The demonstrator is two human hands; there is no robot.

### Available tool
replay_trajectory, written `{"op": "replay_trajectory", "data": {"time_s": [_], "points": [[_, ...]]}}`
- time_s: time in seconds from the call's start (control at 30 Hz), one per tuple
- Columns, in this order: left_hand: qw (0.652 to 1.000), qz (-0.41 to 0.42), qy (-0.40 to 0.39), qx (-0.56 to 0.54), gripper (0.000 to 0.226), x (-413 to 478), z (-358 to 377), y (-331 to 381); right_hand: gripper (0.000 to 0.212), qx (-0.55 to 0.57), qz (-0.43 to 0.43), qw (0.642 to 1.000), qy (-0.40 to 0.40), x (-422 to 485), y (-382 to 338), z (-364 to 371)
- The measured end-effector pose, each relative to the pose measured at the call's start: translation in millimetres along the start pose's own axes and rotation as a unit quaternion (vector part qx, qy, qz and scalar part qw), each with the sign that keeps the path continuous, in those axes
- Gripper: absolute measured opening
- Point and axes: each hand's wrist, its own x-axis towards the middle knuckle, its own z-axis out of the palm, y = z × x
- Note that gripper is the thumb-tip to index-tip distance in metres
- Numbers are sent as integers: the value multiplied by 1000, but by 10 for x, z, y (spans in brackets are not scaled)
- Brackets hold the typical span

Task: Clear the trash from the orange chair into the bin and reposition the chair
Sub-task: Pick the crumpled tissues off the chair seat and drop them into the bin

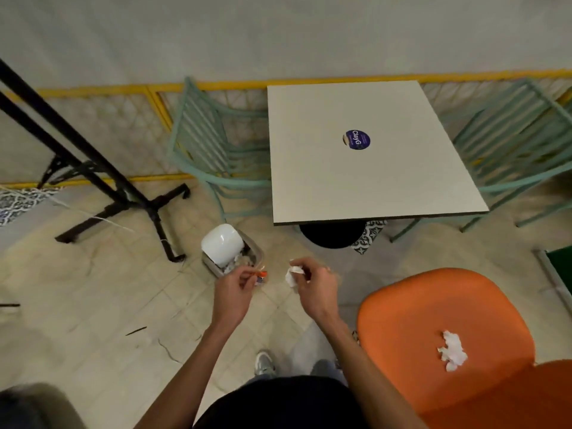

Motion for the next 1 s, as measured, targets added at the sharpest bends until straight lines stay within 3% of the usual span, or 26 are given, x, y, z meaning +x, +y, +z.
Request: {"op": "replay_trajectory", "data": {"time_s": [0.37,0.57,1.0], "points": [[990,-82,117,-5,26,280,-515,-640,29,12,24,996,-83,415,-332,908],[977,-151,150,12,16,711,-299,-970,16,-27,41,994,-97,901,-224,1312],[922,-351,166,10,10,1603,326,-1336,23,-120,98,967,-201,1842,414,2292]]}}
